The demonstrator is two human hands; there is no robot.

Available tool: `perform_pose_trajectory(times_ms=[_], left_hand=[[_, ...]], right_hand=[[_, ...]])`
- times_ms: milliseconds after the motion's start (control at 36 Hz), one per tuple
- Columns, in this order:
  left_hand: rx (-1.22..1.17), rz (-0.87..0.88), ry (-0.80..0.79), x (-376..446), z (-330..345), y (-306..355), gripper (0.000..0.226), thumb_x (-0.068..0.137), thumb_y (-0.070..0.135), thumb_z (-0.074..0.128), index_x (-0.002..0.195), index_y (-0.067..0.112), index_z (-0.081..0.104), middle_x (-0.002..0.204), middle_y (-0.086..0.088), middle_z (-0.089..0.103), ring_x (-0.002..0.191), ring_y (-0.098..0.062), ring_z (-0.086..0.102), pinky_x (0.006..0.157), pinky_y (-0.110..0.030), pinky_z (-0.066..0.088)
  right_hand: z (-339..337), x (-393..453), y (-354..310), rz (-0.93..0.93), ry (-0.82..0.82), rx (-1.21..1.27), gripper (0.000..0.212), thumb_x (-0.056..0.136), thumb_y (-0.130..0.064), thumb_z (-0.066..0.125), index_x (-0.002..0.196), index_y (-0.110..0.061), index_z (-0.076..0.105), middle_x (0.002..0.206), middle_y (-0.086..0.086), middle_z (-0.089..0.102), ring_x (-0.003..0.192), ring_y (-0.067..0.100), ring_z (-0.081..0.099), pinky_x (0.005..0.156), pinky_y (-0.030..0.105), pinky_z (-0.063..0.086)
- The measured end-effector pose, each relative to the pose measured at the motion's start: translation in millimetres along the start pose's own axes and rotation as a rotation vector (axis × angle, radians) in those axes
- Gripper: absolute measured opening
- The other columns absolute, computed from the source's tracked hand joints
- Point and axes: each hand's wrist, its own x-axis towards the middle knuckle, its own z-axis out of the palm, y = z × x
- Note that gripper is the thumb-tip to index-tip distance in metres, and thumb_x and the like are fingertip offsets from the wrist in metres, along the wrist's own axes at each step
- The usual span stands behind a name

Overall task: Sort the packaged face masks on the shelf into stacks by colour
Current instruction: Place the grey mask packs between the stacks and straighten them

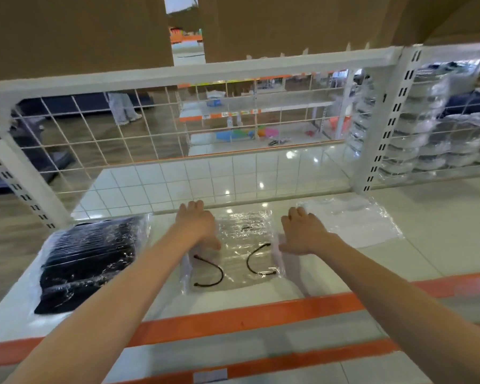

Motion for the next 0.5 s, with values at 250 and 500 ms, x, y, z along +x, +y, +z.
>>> perform_pose_trajectory(times_ms=[250,500], left_hand=[[-0.164,0.168,0.129,26.8,-40.1,124.9,0.063,0.086,0.056,0.053,0.127,0.008,0.052,0.137,-0.013,0.040,0.126,-0.029,0.037,0.102,-0.038,0.034],[-0.406,0.087,-0.117,73.5,-37.0,212.7,0.101,0.076,0.059,0.066,0.145,0.001,0.021,0.148,-0.020,0.029,0.135,-0.033,0.031,0.107,-0.038,0.033]], right_hand=[[0.2,-9.4,99.5,-0.031,0.043,-0.037,0.053,0.091,-0.036,0.048,0.138,-0.013,0.038,0.141,0.010,0.033,0.132,0.028,0.028,0.106,0.040,0.030],[32.7,-10.3,218.5,0.154,-0.003,0.222,0.058,0.090,-0.030,0.053,0.141,-0.012,0.031,0.143,0.012,0.031,0.132,0.031,0.028,0.106,0.041,0.034]])
